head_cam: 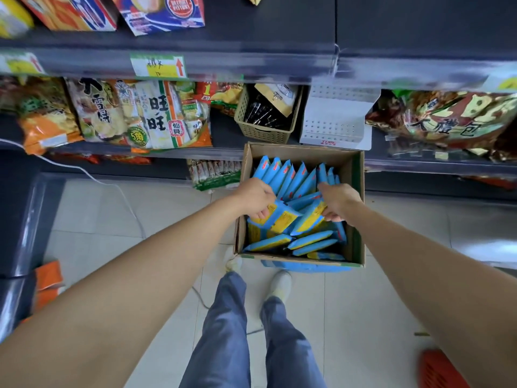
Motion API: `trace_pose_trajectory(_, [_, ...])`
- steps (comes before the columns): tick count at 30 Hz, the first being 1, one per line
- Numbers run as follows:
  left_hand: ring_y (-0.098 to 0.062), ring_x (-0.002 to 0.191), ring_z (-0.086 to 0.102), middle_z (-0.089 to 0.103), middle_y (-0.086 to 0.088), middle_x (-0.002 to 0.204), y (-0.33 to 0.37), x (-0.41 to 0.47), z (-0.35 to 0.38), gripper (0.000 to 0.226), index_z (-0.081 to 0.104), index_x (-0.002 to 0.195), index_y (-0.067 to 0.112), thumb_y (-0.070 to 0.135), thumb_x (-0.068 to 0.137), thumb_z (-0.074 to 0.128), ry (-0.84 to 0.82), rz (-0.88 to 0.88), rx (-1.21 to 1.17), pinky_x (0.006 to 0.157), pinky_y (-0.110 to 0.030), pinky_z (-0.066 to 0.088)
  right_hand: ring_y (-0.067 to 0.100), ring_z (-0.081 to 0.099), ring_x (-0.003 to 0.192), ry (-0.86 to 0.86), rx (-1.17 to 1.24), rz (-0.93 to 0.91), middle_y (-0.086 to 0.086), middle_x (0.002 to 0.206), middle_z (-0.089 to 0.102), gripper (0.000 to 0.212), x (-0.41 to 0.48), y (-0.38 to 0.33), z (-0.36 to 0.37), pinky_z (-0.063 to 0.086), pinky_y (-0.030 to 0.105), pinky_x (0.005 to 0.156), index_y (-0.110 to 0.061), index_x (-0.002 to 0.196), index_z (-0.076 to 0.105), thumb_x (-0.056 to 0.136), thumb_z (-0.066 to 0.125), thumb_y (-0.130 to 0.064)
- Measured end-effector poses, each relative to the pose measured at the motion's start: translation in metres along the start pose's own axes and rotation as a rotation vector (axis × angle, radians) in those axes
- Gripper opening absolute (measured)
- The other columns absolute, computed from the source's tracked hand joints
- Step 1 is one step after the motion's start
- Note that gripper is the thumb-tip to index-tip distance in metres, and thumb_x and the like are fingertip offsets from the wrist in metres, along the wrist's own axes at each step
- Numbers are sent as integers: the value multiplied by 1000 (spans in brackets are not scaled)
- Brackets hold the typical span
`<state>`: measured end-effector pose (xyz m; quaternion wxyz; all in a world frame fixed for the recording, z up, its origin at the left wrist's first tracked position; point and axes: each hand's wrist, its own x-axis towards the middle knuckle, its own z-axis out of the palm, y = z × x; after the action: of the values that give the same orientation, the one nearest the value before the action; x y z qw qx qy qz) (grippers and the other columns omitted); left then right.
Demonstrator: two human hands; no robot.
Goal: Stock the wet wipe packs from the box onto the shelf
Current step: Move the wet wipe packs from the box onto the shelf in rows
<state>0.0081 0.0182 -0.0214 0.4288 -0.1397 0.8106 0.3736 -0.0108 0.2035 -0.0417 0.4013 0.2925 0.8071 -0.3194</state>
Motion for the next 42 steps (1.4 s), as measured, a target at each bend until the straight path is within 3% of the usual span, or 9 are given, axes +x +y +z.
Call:
trace_pose_trajectory(2, [-25, 82, 65, 65, -13, 82, 8, -11, -13, 24, 68, 104, 2, 17, 91, 54, 40, -15, -70, 73, -31, 56, 24, 67, 62, 121, -175, -139, 8, 66, 65, 42, -13, -5, -14, 55, 30, 64, -12, 71, 56, 87, 51, -50])
trace_pose_trajectory(10, [-17, 86, 51, 53, 0, 85, 38, -80, -61, 33, 48, 61, 21, 7, 79, 71, 305, 190, 65, 71, -25, 37, 24, 51, 81, 248, -342, -468, 7, 85, 55, 17, -86, -54, -64, 39, 27, 67, -15, 70, 49, 83, 59, -10])
trace_pose_trajectory(19, [-16, 65, 46, 46, -5, 106, 79, -195, -131, 46, 40, 120, 14, 0, 82, 62, 506, 308, 169, 47, -26, 34, 21, 48, 64, 249, -297, -797, 6, 81, 55, 15, -211, -115, -105, 39, 25, 52, -14, 75, 55, 79, 59, -1])
trace_pose_trajectory(22, [-14, 75, 47, 51, -5, 102, 86, -237, -160, 40, 47, 115, 11, 3, 79, 63, 618, 328, 164, 65, -33, 47, 19, 51, 58, 233, -324, -914, 7, 86, 58, 18, -260, -138, -115, 45, 30, 55, -17, 74, 54, 78, 59, 0])
trace_pose_trajectory(29, [-18, 70, 38, 37, 0, 63, 100, -337, -221, 33, 39, 63, 14, 3, 77, 67, 972, 443, 179, 49, -26, 27, 22, 52, 72, 380, -274, -1259, 6, 98, 53, 35, -369, -196, -120, 44, 29, 62, -18, 109, 54, 78, 63, -4])
trace_pose_trajectory(32, [-18, 74, 44, 51, -9, 78, 93, -368, -252, 13, 54, 78, 4, 4, 77, 68, 1089, 490, 61, 62, -27, 33, 21, 50, 81, 433, -147, -1330, 5, 101, 48, 46, -404, -225, -126, 39, 26, 61, -13, 126, 43, 83, 62, -12])
trace_pose_trajectory(35, [-18, 75, 47, 53, -10, 82, 84, -392, -284, 19, 57, 88, -1, 9, 76, 68, 1166, 536, -60, 67, -32, 36, 20, 45, 73, 510, -83, -1415, 7, 84, 49, 12, -431, -259, -130, 35, 25, 58, -8, 91, 54, 84, 61, -16])
trace_pose_trajectory(38, [-18, 78, 47, 53, -8, 86, 76, -407, -314, 15, 60, 95, 1, 3, 81, 63, 1258, 576, -168, 67, -28, 37, 19, 37, 58, 540, -61, -1497, 5, 63, 42, 27, -448, -296, -130, 31, 24, 47, -10, 64, 41, 85, 57, -11])
trace_pose_trajectory(42, [-18, 85, 51, 56, -5, 92, 67, -412, -359, 18, 61, 102, 8, 0, 85, 60, 1392, 597, -292, 53, -18, 37, 23, 40, 78, 649, -233, -1594, 8, 82, 47, 3, -452, -348, -124, 30, 26, 64, -11, 92, 49, 93, 46, -10])
